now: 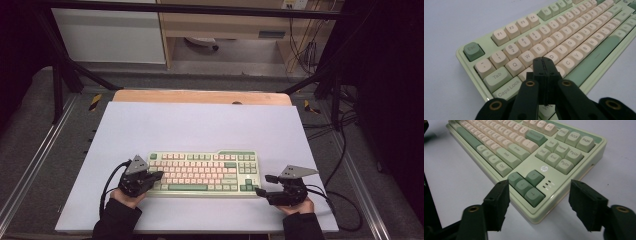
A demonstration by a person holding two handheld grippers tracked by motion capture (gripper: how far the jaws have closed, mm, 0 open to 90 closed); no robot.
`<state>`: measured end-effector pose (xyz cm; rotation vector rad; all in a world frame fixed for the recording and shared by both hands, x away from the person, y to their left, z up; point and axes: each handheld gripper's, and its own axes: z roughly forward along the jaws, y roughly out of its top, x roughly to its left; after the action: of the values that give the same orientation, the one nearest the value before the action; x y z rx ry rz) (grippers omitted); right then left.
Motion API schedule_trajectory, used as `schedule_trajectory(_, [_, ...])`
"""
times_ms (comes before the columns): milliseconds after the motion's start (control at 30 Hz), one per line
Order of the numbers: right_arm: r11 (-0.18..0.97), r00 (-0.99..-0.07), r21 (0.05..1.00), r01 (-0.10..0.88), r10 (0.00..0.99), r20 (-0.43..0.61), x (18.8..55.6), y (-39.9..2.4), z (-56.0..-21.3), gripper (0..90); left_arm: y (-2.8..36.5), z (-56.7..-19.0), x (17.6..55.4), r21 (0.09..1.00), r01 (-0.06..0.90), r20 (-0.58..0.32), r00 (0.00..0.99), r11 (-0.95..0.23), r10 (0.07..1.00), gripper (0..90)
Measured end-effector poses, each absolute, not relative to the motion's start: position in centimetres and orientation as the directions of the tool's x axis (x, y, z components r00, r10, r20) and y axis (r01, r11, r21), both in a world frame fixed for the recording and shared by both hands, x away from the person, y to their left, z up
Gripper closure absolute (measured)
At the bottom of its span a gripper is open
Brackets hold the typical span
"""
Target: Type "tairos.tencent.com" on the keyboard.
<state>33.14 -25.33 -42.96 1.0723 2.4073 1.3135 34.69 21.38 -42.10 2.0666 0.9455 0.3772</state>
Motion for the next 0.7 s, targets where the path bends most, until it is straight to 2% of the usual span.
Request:
schedule_trajectory(67, [0.350, -0.724, 0.788, 0.505, 0.670, 0.166, 33.1, -25.1, -42.7, 45.6, 21.5, -42.0, 34.6, 0.781, 0.493, -0.061, 0.673, -0.384, 0.738, 90.0])
schedule_trajectory(233, [0.366, -0.730, 0.774, 0.516, 0.661, 0.174, 33.0, -24.5, -42.1, 58.6, 21.7, -42.1, 34.7, 0.783, 0.495, -0.066, 0.669, -0.378, 0.740, 90.0])
schedule_trajectory(700, [0.401, -0.765, 0.767, 0.500, 0.619, 0.175, 33.1, -22.7, -41.2, 80.0, 21.7, -42.0, 34.7, 0.783, 0.495, -0.069, 0.671, -0.377, 0.738, 90.0])
